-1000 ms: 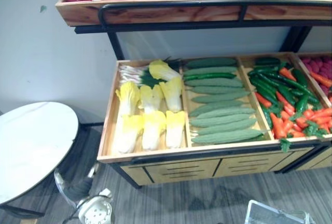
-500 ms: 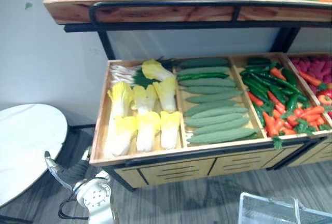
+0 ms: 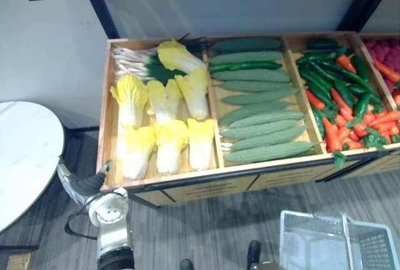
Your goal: Pick vegetable in the basket
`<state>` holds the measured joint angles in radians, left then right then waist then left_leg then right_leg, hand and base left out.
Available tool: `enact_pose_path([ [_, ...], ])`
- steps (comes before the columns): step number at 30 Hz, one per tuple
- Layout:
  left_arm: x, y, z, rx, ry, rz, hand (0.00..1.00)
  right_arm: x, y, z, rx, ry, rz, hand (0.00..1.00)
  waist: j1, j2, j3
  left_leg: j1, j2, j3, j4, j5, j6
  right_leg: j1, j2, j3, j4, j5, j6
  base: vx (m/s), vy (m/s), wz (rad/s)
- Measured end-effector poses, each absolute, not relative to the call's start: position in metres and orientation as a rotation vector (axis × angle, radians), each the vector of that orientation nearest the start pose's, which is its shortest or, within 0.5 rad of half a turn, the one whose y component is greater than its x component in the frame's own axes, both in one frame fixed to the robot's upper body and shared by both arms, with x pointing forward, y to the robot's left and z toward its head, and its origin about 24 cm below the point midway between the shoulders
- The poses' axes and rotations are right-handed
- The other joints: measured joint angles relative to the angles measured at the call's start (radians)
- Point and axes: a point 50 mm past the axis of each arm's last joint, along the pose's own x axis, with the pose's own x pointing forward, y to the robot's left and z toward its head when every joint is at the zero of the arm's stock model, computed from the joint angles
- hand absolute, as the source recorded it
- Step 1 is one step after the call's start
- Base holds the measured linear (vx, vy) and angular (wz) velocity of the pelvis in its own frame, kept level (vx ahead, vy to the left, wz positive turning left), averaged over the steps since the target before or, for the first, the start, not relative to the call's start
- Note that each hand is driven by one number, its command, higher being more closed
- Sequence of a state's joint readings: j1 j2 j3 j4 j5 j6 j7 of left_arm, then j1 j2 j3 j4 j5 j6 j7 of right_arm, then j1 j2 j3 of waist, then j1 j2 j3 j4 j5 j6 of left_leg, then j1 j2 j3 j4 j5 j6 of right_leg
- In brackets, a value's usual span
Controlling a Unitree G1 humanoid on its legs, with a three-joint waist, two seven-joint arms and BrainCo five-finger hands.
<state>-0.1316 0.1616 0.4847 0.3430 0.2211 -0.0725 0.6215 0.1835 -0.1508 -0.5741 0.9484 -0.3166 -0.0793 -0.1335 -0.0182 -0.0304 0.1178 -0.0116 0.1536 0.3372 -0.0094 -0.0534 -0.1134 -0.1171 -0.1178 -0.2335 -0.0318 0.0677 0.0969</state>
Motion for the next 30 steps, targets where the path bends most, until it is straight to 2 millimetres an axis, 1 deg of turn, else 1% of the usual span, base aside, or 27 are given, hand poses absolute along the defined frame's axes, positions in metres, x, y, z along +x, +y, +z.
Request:
enact_pose_path([
  [1, 0.233, 0.310, 0.032, 0.351, 0.060, 1.041, 0.00, 0.058, -0.294, -0.135, -0.262, 1.040, -0.595, 1.00, -0.001, 0.000, 0.012, -0.004, -0.001, -0.014, 0.007, 0.000, 0.000, 0.000, -0.001, -0.004, 0.001, 0.000, 0.000, 0.00, -0.016, 0.11],
  [4, 0.240, 0.309, 0.035, 0.393, 0.055, 1.010, 0.00, 0.071, -0.295, -0.132, -0.286, 1.006, -0.563, 1.00, -0.001, 0.000, 0.035, -0.014, -0.002, -0.022, 0.013, 0.000, 0.000, -0.004, 0.000, -0.007, 0.004, 0.000, 0.000, -0.03, -0.027, 0.07],
  [7, 0.243, 0.306, 0.036, 0.430, 0.048, 0.984, 0.00, 0.080, -0.296, -0.130, -0.301, 0.982, -0.550, 1.00, 0.000, 0.000, 0.043, -0.030, -0.003, -0.024, 0.014, 0.004, 0.006, -0.027, -0.001, -0.006, 0.017, 0.000, -0.001, -0.06, -0.021, 0.01],
  [9, 0.245, 0.305, 0.034, 0.437, 0.063, 0.969, 0.00, 0.086, -0.295, -0.129, -0.310, 0.971, -0.543, 1.00, 0.000, 0.000, 0.049, -0.039, -0.006, -0.029, 0.014, 0.007, 0.010, -0.037, -0.003, -0.006, 0.022, 0.000, -0.001, -0.05, -0.017, 0.03],
  [12, 0.247, 0.301, 0.032, 0.448, 0.069, 0.944, 0.00, 0.089, -0.294, -0.130, -0.311, 0.974, -0.536, 1.00, 0.000, 0.001, 0.055, -0.039, -0.010, -0.038, 0.014, 0.009, 0.013, -0.037, -0.007, -0.008, 0.029, 0.000, -0.001, -0.04, -0.014, 0.04],
  [14, 0.250, 0.301, 0.036, 0.457, 0.056, 0.936, 0.00, 0.094, -0.294, -0.130, -0.308, 0.965, -0.535, 1.00, -0.001, -0.003, 0.074, -0.039, -0.013, -0.041, 0.014, 0.011, 0.017, -0.039, -0.010, -0.007, 0.034, 0.000, -0.001, -0.04, -0.006, 0.02],
  [17, 0.251, 0.301, 0.036, 0.464, 0.052, 0.931, 0.00, 0.095, -0.293, -0.130, -0.308, 0.963, -0.535, 1.00, -0.001, -0.003, 0.078, -0.040, -0.015, -0.040, 0.013, 0.012, 0.018, -0.042, -0.012, -0.004, 0.035, 0.000, -0.001, -0.01, -0.001, 0.00],
  [19, 0.252, 0.299, 0.037, 0.499, 0.045, 0.916, 0.00, 0.096, -0.293, -0.129, -0.313, 0.960, -0.532, 1.00, -0.001, -0.004, 0.081, -0.040, -0.016, -0.039, 0.012, 0.012, 0.018, -0.043, -0.011, -0.003, 0.035, 0.000, -0.001, 0.00, 0.000, 0.00],
  [22, 0.256, 0.294, 0.037, 0.504, 0.045, 0.873, 0.00, 0.104, -0.294, -0.127, -0.329, 0.942, -0.518, 1.00, -0.002, -0.005, 0.095, -0.041, -0.017, -0.032, 0.011, 0.012, 0.018, -0.050, -0.011, 0.005, 0.036, 0.000, -0.001, 0.01, -0.015, -0.07],
  [27, 0.260, 0.290, 0.038, 0.504, 0.041, 0.839, 0.00, 0.110, -0.295, -0.124, -0.343, 0.921, -0.508, 1.00, -0.003, -0.004, 0.102, -0.039, -0.019, -0.022, 0.011, 0.012, 0.018, -0.054, -0.012, 0.015, 0.037, 0.000, -0.001, 0.01, -0.008, -0.06],
  [30, 0.262, 0.286, 0.034, 0.506, 0.055, 0.799, 0.00, 0.112, -0.295, -0.124, -0.345, 0.919, -0.505, 1.00, -0.005, -0.004, 0.103, -0.039, -0.019, -0.021, 0.011, 0.012, 0.018, -0.055, -0.012, 0.017, 0.037, 0.000, -0.001, 0.00, 0.000, 0.00],
])
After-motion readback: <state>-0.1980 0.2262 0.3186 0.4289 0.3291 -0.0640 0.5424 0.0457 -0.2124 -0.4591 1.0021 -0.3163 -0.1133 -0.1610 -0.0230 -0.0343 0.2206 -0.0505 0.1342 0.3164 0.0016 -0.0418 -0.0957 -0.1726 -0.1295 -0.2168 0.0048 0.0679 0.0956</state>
